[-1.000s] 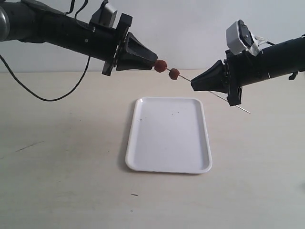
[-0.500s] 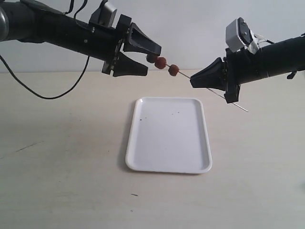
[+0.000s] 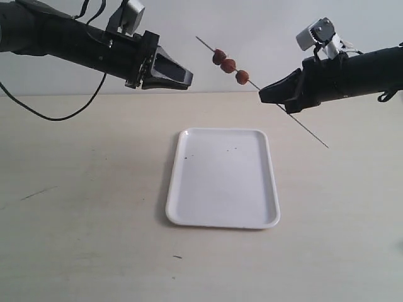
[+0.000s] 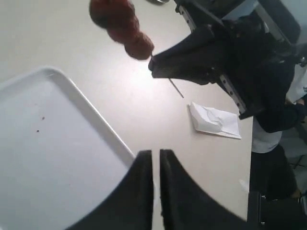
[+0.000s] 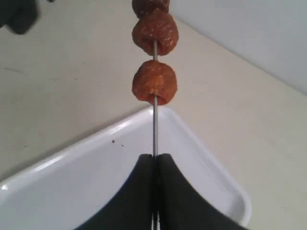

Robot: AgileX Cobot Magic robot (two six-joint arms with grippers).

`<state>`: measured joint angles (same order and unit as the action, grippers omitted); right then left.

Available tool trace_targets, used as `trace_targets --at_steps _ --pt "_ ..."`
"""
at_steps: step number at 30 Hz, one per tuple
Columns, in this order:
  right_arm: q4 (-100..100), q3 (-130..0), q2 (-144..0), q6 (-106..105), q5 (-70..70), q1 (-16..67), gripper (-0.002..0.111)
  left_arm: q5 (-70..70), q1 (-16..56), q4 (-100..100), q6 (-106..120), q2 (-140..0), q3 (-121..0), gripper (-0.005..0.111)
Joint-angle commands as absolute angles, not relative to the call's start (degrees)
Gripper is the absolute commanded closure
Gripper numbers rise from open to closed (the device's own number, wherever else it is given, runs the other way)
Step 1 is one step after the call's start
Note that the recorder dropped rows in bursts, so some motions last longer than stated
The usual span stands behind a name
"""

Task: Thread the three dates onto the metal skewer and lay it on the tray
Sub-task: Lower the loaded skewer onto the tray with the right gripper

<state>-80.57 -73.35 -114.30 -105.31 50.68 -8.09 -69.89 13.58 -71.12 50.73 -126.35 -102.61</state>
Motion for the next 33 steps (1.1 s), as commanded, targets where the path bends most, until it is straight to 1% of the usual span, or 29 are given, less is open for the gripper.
trace_targets --at_steps 1,3,6,8,11,13,19,21,29,32,33 --pt "-77.5 -73.5 -113.9 -91.6 44.9 -8.0 0.108 -70.0 12.6 -69.9 50.3 -125.4 -102.6 0.107" --pt "-73.8 -73.2 -113.5 -84.9 43.1 -7.6 0.108 -69.5 12.5 -68.8 49.9 -125.1 -102.6 0.107" --pt "-68.8 -71.7 -112.1 -78.8 37.9 -5.2 0.108 -63.1 13.3 -64.1 48.1 -123.9 -102.1 0.107" --pt "-64.3 -70.0 -110.6 -74.2 33.0 -2.6 0.108 -57.4 14.8 -62.0 47.4 -122.3 -99.7 0.107" --pt "-56.4 -67.7 -108.1 -62.0 25.4 1.3 0.108 -46.5 17.4 -59.5 47.4 -119.1 -93.3 0.107" --pt "-51.7 -66.3 -106.5 -52.5 23.2 3.7 0.108 -37.0 19.1 -57.6 47.4 -115.9 -88.0 0.107" --pt "-40.5 -63.9 -103.4 -32.3 22.6 10.5 0.108 -13.2 23.1 -57.1 49.2 -104.2 -71.3 0.107" --pt "-38.2 -63.2 -102.8 -26.9 21.6 12.7 0.108 -7.3 23.9 -57.1 49.2 -100.8 -66.0 0.107" --pt "-28.7 -60.8 -102.8 -4.1 14.6 20.4 0.108 8.3 24.8 -57.5 48.8 -90.7 -51.7 0.107" --pt "-22.5 -60.8 -102.8 5.3 12.6 22.5 0.108 12.6 24.8 -57.5 47.1 -89.1 -48.2 0.107" --pt "-17.5 -60.8 -103.0 12.0 11.2 23.4 0.108 14.5 24.8 -57.5 46.3 -88.7 -46.7 0.107"
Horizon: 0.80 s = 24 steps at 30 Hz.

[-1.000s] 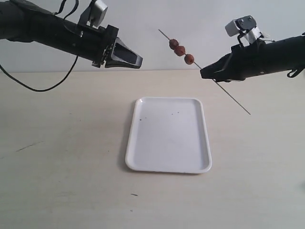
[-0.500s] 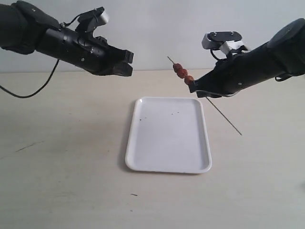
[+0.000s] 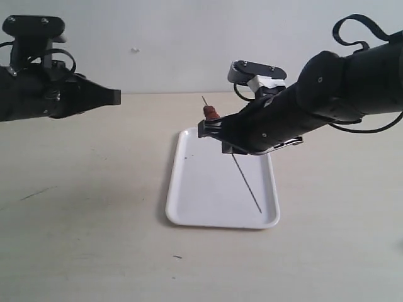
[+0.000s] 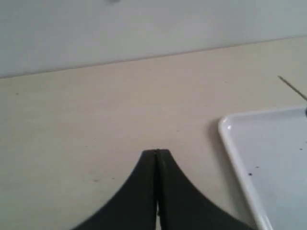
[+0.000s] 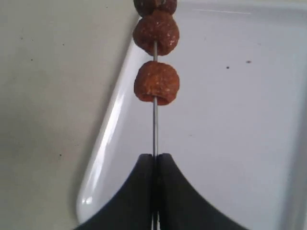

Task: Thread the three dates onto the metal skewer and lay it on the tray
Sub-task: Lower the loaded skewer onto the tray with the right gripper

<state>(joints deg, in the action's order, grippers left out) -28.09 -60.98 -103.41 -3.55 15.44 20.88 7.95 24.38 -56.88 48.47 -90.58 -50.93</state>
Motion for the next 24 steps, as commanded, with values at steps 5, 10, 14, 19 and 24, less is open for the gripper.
trace_targets --at_steps 5,10,14,19,24 --pt "0.9 -60.8 -105.9 36.1 9.4 24.0 0.108 18.3 24.8 -57.5 43.3 -88.7 -45.7 0.107" --pt "19.0 -60.9 -108.8 55.3 11.6 24.0 0.108 20.2 24.8 -57.5 42.1 -88.7 -45.7 0.107" --pt "19.9 -60.9 -110.8 58.6 10.1 24.3 0.108 20.2 24.8 -57.5 41.8 -88.7 -45.7 0.107" --pt "20.0 -60.9 -111.6 58.7 7.6 24.3 0.108 20.2 24.8 -57.5 41.8 -88.7 -45.7 0.107" --pt "20.0 -60.9 -113.3 58.7 7.6 24.3 0.108 20.2 24.8 -57.5 41.5 -88.7 -45.7 0.107"
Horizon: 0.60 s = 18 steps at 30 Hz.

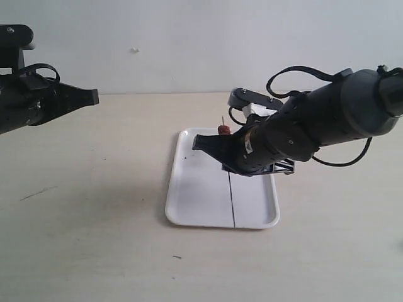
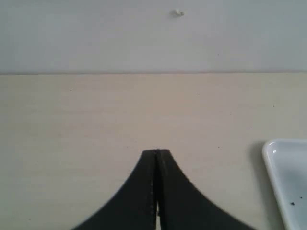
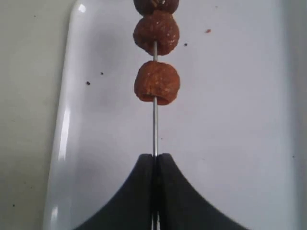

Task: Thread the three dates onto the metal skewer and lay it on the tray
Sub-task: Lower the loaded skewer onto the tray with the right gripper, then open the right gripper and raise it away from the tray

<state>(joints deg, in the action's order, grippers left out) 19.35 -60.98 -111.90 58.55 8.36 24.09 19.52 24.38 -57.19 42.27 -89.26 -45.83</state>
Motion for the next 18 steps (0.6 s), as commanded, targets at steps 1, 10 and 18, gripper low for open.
trace_targets --at_steps 1,10,18 --pt "20.0 -60.9 -113.5 58.7 7.6 24.3 0.108 20.1 24.8 -57.5 41.5 -88.7 -45.7 0.107" --pt "20.0 -60.9 -115.4 58.1 4.5 24.3 0.082 20.1 24.8 -57.5 41.5 -88.7 -45.7 0.107" --pt "21.3 -60.9 -114.4 58.0 6.2 24.2 0.062 19.8 24.8 -57.5 41.2 -88.7 -45.7 0.107"
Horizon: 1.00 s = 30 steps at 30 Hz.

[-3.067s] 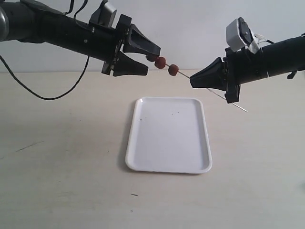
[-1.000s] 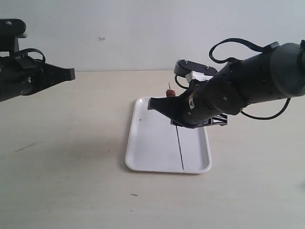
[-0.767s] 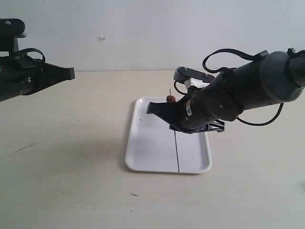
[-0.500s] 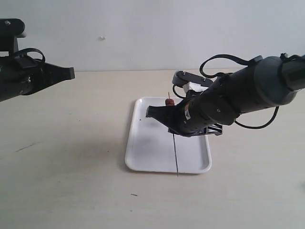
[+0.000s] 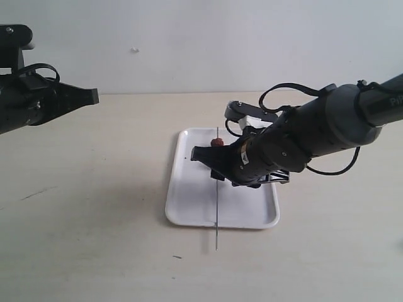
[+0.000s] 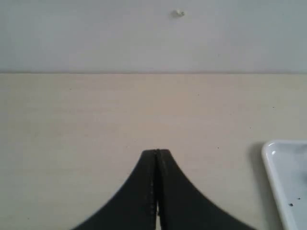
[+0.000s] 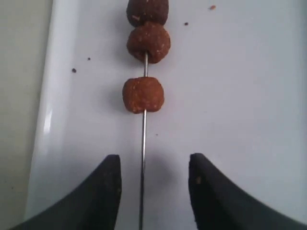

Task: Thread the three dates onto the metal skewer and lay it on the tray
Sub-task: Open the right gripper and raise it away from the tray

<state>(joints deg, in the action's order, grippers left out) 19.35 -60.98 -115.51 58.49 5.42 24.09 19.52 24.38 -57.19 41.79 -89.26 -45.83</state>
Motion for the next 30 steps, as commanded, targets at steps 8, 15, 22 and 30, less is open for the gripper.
trace_targets --at_steps 8,15,22,30 --pt "31.0 -60.9 -105.7 58.0 11.5 23.9 0.063 25.3 24.8 -57.4 39.9 -84.7 -42.2 0.107" --pt "39.3 -60.9 -95.0 53.8 20.1 24.0 0.089 32.4 24.8 -56.8 38.3 -70.9 -33.9 0.107" --pt "36.6 -55.9 -87.1 46.8 15.8 24.0 0.108 42.5 24.8 -55.5 32.2 -51.8 -21.2 0.107" --pt "37.8 -51.2 -79.2 45.0 11.5 24.0 0.108 41.3 24.8 -54.1 35.7 -28.5 -11.3 0.107"
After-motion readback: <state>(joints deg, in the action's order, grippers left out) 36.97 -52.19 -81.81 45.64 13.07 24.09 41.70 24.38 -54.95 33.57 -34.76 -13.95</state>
